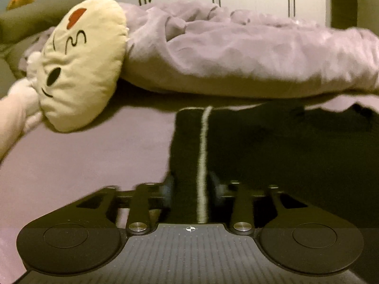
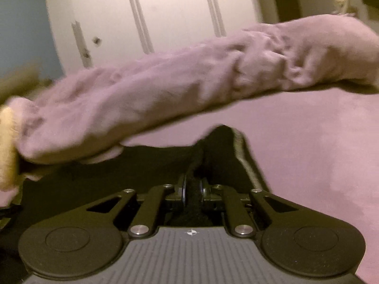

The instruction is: Fold small clothes

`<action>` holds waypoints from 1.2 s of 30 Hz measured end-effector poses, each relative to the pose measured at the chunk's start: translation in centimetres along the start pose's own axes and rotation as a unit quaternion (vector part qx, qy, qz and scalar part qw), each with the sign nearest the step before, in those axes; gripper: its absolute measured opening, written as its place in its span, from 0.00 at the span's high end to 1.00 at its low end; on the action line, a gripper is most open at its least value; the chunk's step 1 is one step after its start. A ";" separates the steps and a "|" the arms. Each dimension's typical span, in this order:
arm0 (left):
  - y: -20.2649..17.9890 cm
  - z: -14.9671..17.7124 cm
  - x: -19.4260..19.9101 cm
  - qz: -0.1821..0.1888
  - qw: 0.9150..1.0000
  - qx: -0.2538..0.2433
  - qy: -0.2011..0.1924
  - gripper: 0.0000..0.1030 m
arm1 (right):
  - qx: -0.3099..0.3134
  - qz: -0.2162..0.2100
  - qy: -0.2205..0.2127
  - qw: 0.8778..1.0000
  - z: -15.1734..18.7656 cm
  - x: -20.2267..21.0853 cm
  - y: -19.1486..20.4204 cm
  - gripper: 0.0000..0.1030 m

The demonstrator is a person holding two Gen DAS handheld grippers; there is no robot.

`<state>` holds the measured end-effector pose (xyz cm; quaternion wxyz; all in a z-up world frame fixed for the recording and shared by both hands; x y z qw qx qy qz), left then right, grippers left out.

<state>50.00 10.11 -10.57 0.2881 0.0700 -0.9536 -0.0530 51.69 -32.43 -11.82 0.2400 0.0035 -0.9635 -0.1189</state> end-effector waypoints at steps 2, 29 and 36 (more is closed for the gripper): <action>0.4 0.0 0.9 0.005 1.000 0.006 0.004 0.43 | 0.011 0.009 0.012 1.000 1.1 -0.2 -0.3 0.89; 3.8 10.6 14.3 0.021 0.997 0.028 0.075 0.06 | 0.081 0.044 0.071 0.993 8.4 13.6 0.7 0.80; 7.5 14.0 22.7 0.026 0.996 0.042 0.070 0.06 | 0.006 0.033 0.081 0.996 9.0 22.8 -1.9 0.47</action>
Point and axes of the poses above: each gripper's, at about its wrist camera, not at the fingertips, and x roughly against the way its jaws point, y to its left, z to its underside, the point moved 9 cm from there along -x, roughly the way its jaws point, and after that the axes turned 7 degrees about -y, right-handed, at the moved point
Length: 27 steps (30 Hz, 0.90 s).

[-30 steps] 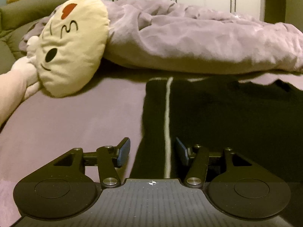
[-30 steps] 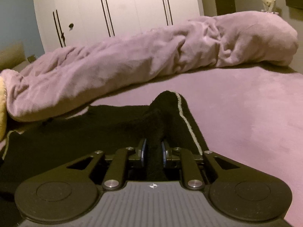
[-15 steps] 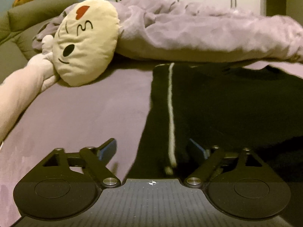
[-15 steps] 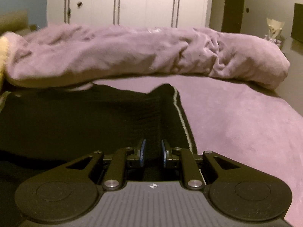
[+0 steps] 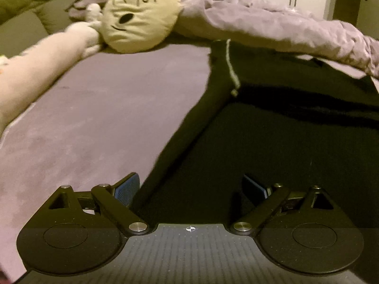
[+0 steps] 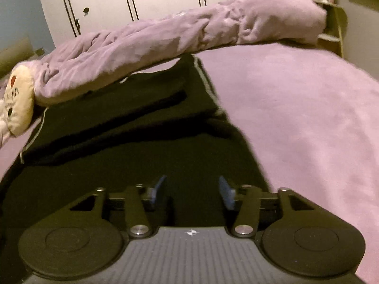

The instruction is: Fold small clothes

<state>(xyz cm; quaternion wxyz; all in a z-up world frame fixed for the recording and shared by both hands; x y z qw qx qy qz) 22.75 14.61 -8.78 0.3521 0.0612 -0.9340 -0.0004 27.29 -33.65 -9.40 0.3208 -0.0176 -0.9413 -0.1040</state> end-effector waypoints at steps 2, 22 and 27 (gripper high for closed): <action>1.2 1.4 1.3 -0.005 1.000 -0.001 0.010 0.06 | 0.016 0.010 0.012 1.000 0.7 1.4 -1.3 0.43; 4.3 8.2 4.6 0.048 0.993 0.094 0.056 0.14 | -0.027 0.012 0.115 0.993 6.0 4.6 -6.9 0.37; 4.2 7.6 4.8 0.058 0.993 0.088 0.055 0.43 | -0.011 -0.024 0.133 0.991 6.1 4.4 -6.7 0.55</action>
Point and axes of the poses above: each gripper's, at about its wrist camera, not at the fingertips, and x roughly against the way its jaws point, y to its left, z to its underside, the point moved 9 cm from there along -x, roughly the way its jaws point, and after that the axes turned 7 degrees about -y, right-handed, at the moved point
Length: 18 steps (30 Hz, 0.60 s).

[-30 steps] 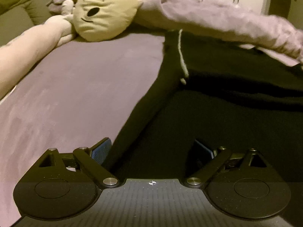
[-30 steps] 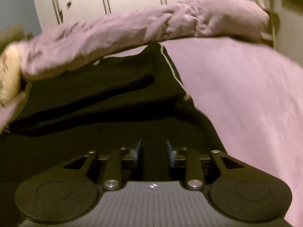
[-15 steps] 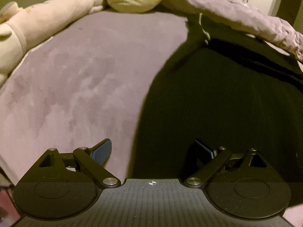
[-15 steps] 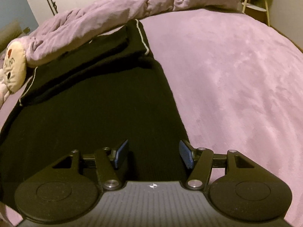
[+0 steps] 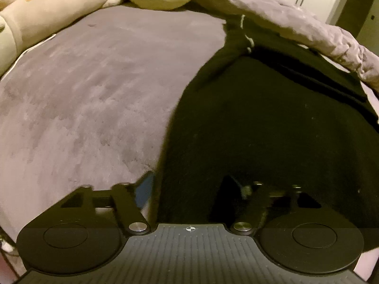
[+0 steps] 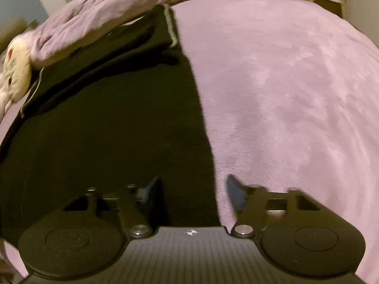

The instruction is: Fold small clothes

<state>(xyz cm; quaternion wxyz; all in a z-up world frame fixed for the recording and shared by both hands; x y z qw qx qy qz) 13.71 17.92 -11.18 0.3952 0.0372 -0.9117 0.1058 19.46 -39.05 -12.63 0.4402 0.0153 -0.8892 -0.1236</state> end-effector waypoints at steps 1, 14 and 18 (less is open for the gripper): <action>0.1 -0.2 0.0 0.003 1.000 0.003 0.000 0.48 | 0.005 -0.011 0.006 1.000 0.1 0.1 0.1 0.68; 0.4 0.1 0.2 0.039 0.999 0.003 0.037 0.72 | 0.021 -0.077 0.102 0.992 3.3 0.7 1.3 0.76; -0.1 0.0 0.4 0.041 0.998 -0.012 0.045 0.90 | 0.057 -0.079 0.108 0.989 3.5 0.7 2.1 0.85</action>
Point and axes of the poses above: each gripper's, at about its wrist camera, not at the fingertips, and x roughly against the way its jaws point, y to its left, z to its underside, the point moved 9 cm from there along -x, roughly the way its jaws point, and after that the axes turned 7 degrees about -y, right-handed, at the moved point
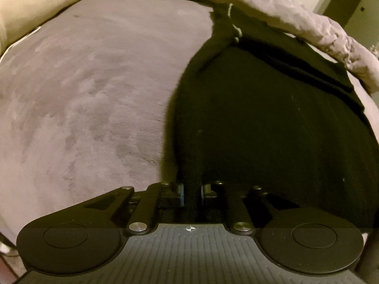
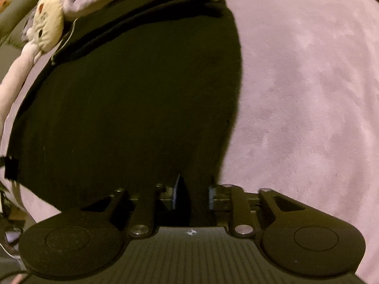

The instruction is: Fold small clothes

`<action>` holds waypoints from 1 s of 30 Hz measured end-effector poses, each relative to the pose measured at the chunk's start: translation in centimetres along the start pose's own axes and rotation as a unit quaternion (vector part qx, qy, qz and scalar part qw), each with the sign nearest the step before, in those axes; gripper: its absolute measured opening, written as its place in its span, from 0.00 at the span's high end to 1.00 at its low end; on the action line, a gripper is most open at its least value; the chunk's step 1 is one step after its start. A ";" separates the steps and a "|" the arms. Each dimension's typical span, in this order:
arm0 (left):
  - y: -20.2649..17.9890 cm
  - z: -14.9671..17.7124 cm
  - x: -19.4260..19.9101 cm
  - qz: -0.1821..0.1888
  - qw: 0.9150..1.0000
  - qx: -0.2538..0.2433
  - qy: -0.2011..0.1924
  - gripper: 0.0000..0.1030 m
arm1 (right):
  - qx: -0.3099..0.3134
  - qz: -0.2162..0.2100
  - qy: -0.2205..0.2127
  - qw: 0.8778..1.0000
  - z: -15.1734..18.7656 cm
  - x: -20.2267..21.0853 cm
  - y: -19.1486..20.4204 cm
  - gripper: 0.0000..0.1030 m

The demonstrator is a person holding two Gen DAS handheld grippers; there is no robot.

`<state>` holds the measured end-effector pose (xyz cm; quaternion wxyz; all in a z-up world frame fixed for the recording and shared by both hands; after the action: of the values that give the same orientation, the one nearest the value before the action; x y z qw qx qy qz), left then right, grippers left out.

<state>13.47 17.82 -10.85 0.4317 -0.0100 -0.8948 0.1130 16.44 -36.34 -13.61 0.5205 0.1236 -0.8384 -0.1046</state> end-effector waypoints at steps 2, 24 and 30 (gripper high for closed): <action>-0.4 -0.5 0.3 0.003 1.000 -0.002 -0.003 0.91 | 0.003 -0.002 -0.007 1.000 -0.2 0.5 0.3 0.91; -6.7 -19.4 -0.4 0.125 0.976 0.093 -0.154 0.91 | -0.173 -0.141 -0.246 0.943 -19.1 3.6 0.0 0.92; -5.4 -22.0 -5.0 0.086 0.978 0.122 -0.149 0.91 | -0.227 -0.101 -0.251 0.935 -22.4 -0.3 -2.3 0.92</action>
<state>34.07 16.26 -0.35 0.2799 -0.0171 -0.9246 0.2579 36.92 -39.46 -4.78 0.2939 0.0556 -0.8787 -0.3720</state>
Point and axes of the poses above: each gripper's, at about its wrist camera, not at the fingertips, and x roughly against the way its jaws point, y to its left, z to its underside, the point moved 9 cm from there along -x, roughly the way its jaws point, and after that the axes turned 7 degrees about -y, right-handed, at the moved point
